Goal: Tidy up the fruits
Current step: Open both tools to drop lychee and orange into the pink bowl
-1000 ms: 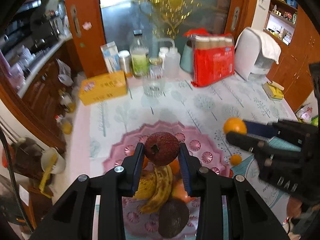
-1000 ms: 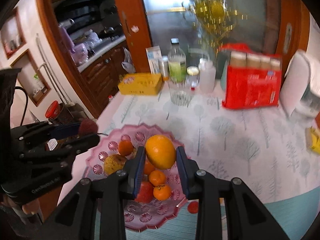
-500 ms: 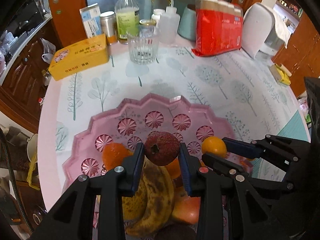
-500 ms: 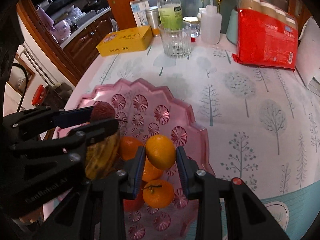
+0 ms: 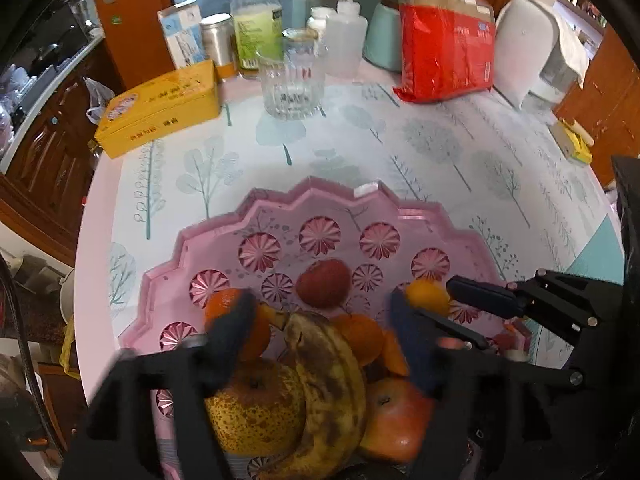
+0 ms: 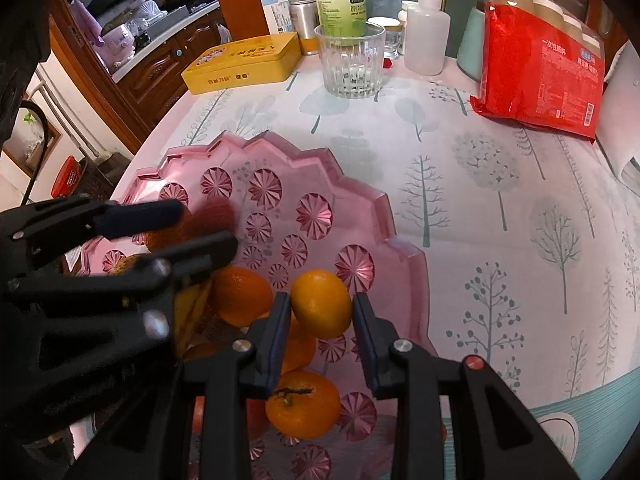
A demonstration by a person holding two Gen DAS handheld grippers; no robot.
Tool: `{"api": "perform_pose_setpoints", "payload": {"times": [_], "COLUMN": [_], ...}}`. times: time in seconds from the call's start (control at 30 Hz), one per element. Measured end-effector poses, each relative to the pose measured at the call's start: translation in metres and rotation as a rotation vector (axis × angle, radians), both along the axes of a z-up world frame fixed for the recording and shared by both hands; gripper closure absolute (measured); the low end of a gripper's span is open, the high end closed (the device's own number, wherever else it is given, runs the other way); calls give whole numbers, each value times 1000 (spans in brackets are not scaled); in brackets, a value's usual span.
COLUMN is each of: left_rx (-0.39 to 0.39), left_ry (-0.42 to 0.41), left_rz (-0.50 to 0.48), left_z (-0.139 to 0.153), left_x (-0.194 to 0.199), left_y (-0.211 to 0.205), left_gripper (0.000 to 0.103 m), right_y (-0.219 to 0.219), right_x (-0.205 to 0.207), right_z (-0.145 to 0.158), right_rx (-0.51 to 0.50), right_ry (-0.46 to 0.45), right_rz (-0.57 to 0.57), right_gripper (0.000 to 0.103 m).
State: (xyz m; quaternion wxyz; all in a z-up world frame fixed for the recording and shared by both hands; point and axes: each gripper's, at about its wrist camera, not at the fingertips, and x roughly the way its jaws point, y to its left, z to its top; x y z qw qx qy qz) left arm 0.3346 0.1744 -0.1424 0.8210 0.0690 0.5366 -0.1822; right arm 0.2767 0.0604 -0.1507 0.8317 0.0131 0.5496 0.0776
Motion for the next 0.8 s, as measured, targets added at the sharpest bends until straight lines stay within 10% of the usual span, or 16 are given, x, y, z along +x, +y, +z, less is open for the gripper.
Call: {"api": "perform_pose_setpoints", "payload": {"times": [0.8], "left_rx": [-39], "left_ry": [-1], "left_rz": [121], "left_z": [38], "left_x": [-42], "left_y": [29], "left_gripper": [17], "right_y": [3], "right_x": [-36], "right_z": [29], "right_rx": [56], "right_ry": [-40], "right_rz": [9], "right_gripper": [61]}}
